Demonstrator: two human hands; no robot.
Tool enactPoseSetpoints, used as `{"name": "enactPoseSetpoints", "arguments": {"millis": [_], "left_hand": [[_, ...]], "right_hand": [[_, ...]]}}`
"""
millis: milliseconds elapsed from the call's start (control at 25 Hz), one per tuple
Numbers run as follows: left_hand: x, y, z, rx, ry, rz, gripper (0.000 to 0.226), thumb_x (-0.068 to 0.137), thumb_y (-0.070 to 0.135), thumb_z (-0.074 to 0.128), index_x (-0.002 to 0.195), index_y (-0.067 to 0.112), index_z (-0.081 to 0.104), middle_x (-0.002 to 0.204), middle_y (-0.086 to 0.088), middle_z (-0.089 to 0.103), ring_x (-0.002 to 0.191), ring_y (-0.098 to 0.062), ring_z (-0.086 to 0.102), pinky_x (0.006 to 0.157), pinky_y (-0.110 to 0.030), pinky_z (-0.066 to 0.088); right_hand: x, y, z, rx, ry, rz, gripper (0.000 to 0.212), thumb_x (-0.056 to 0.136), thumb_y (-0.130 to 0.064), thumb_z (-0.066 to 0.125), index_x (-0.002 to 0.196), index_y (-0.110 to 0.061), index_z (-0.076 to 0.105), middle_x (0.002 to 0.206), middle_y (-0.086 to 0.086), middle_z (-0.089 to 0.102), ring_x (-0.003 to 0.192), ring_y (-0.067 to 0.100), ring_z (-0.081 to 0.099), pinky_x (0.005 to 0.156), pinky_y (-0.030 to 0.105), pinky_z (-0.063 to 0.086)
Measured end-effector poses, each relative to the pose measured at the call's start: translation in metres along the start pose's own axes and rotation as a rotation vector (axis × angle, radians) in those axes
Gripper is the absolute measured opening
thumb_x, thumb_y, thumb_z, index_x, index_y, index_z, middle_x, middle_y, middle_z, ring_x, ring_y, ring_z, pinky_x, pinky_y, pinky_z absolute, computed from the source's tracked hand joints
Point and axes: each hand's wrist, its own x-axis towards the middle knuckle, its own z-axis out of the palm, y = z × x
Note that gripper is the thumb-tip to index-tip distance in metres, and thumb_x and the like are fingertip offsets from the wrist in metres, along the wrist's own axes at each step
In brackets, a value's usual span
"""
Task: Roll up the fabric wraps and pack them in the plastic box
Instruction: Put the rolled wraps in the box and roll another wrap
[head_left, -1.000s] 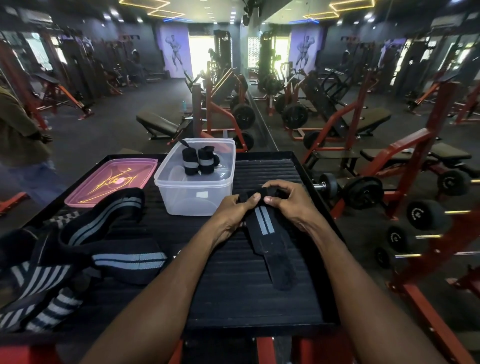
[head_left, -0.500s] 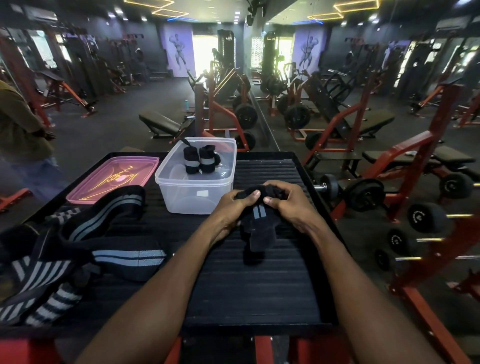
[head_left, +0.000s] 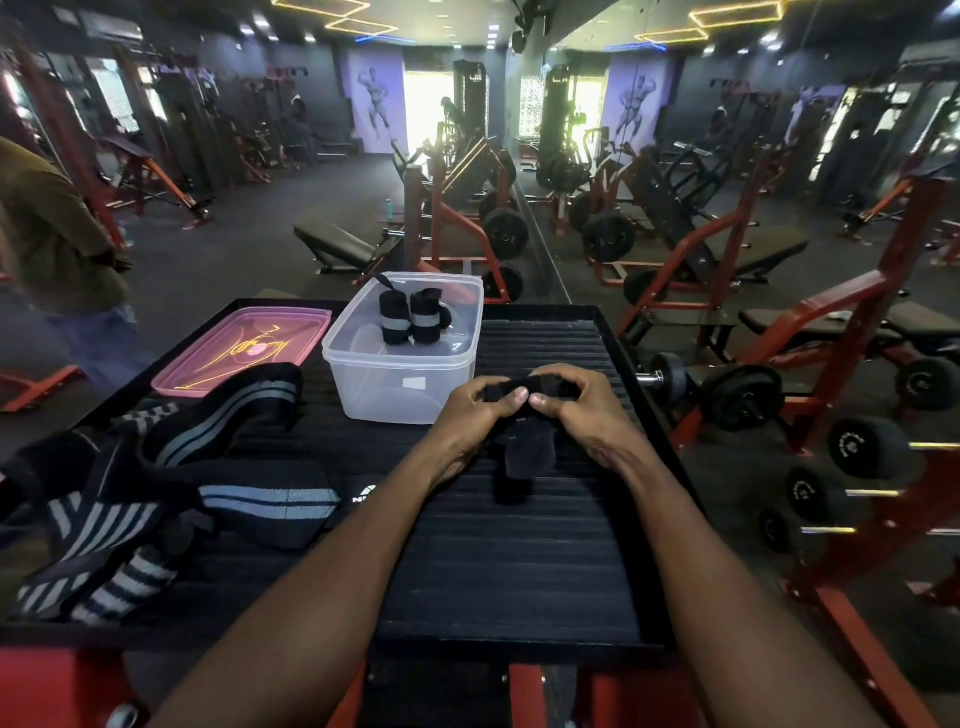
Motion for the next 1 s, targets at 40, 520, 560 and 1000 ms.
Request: {"name": "enactPoseSetpoints", "arguments": {"millis": [40, 520, 560, 1000], "left_hand": [[0.001, -0.001, -0.001, -0.011, -0.004, -0.025, 0.033, 0.086, 0.015, 0.076, 0.116, 0.006, 0.067, 0.108, -0.014, 0.073, 0.099, -0.025, 0.071, 0.090, -0.037, 0.058], [-0.008, -0.004, -0.005, 0.130, -0.050, 0.036, 0.038, 0.084, 0.017, 0.078, 0.118, 0.012, 0.063, 0.113, -0.009, 0.071, 0.101, -0.016, 0.069, 0.078, -0.023, 0.056], [-0.009, -0.003, -0.003, 0.074, -0.054, -0.013, 0.040, 0.086, 0.024, 0.076, 0.121, 0.010, 0.062, 0.115, -0.011, 0.070, 0.103, -0.019, 0.070, 0.076, -0.026, 0.057], [-0.008, -0.009, -0.009, 0.359, 0.003, 0.242, 0.037, 0.082, 0.002, 0.074, 0.111, 0.021, 0.063, 0.107, 0.000, 0.067, 0.099, -0.013, 0.063, 0.096, -0.029, 0.052]], "right_hand": [[0.000, 0.001, 0.000, 0.003, -0.022, -0.024, 0.029, 0.079, 0.008, 0.075, 0.101, -0.011, 0.074, 0.102, 0.009, 0.073, 0.090, 0.012, 0.067, 0.082, 0.022, 0.055], [0.000, 0.000, 0.001, 0.091, -0.076, 0.083, 0.013, 0.086, -0.005, 0.075, 0.089, -0.018, 0.076, 0.090, 0.001, 0.071, 0.083, 0.015, 0.065, 0.065, 0.026, 0.054], [0.000, 0.001, 0.001, 0.090, -0.087, 0.061, 0.020, 0.084, -0.003, 0.076, 0.089, -0.022, 0.076, 0.094, 0.000, 0.071, 0.087, 0.015, 0.065, 0.069, 0.026, 0.054], [-0.004, 0.000, 0.002, 0.222, -0.131, 0.284, 0.010, 0.091, -0.011, 0.070, 0.100, -0.008, 0.068, 0.098, 0.017, 0.065, 0.072, 0.021, 0.067, 0.058, 0.031, 0.057]]}}
